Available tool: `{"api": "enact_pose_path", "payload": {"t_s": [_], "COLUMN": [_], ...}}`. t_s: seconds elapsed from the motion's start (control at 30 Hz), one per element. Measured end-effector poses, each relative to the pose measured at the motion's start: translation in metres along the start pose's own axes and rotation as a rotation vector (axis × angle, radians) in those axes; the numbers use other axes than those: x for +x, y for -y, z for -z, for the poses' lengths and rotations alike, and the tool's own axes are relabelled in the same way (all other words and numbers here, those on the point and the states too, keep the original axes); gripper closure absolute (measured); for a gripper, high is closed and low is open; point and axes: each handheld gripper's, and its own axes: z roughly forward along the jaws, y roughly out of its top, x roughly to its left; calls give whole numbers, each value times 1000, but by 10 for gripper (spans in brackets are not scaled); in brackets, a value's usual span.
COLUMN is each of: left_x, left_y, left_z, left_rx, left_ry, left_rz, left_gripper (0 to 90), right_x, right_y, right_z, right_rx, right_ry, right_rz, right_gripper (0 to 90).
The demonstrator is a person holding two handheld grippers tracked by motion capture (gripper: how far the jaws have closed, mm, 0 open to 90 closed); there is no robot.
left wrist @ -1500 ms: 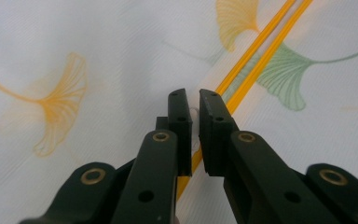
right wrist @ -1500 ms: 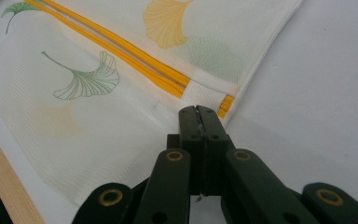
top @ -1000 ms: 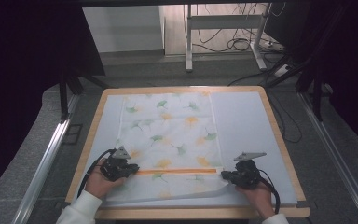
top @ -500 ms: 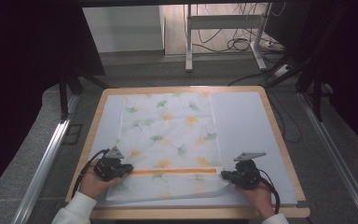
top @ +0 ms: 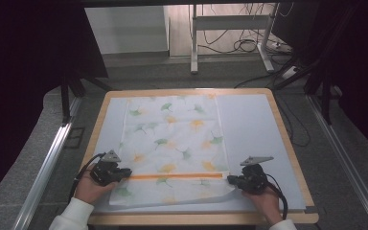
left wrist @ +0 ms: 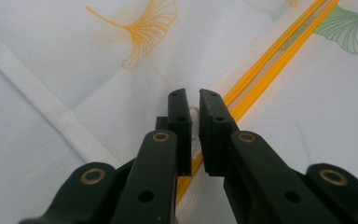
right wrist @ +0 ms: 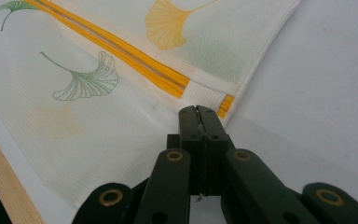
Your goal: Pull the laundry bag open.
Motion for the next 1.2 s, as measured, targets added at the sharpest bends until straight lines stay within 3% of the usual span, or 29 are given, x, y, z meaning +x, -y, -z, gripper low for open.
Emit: {"api": "enact_pose_path", "payload": {"t_s": [0.67, 0.9, 1.07, 1.2], "left_x": [12, 10, 11, 10], "left_y": [22, 26, 31, 30], "left_z": [16, 20, 24, 23], "left_rx": [-30, -28, -55, -48], "left_ry": [-22, -43, -33, -41], "left_rz": [52, 44, 74, 64], "left_gripper": [844, 844, 843, 843], "right_x": [0, 0, 0, 0], "right_y": [0, 0, 0, 0], "right_z": [0, 0, 0, 0], "right_rx": [1, 1, 1, -2], "right_ry": [-2, -1, -1, 2], "right_rz": [1, 1, 2, 1], "right_gripper": [896, 896, 896, 896]}}
